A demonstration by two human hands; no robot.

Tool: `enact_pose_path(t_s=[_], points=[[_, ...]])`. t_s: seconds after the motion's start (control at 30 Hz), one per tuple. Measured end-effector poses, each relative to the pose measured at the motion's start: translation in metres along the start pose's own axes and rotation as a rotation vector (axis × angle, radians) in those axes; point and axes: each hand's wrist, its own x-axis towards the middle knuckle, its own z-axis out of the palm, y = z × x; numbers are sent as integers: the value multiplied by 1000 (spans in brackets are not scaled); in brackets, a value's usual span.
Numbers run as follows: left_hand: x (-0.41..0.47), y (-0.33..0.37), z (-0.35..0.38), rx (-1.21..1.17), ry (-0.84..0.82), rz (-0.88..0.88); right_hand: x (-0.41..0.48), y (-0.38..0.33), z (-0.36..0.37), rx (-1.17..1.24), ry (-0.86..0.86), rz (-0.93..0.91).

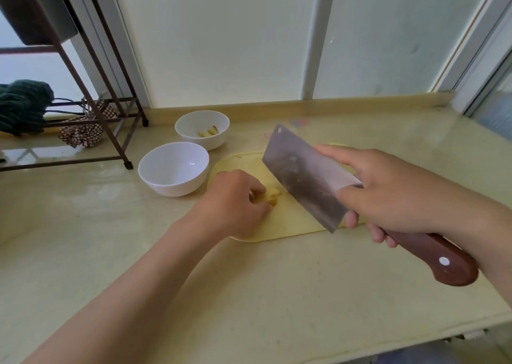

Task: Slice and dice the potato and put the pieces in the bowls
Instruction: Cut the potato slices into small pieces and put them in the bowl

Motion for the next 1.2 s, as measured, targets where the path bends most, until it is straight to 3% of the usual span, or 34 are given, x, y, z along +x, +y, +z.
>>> enact_pose_path(t_s=[0.2,0.3,0.7,1.2], points=[[-2,-2,-2,-53,-26,-29,-2,-29,13,-380,-36,-20],[-1,-3,3,-51,-7,-7,0,-31,23,-452,-24,-48],[-2,-1,20,-118,124,-94,12,-27,34,-413,-15,-78],[-2,-3,20,-12,181,15,11,-28,34,-394,-16,-41]])
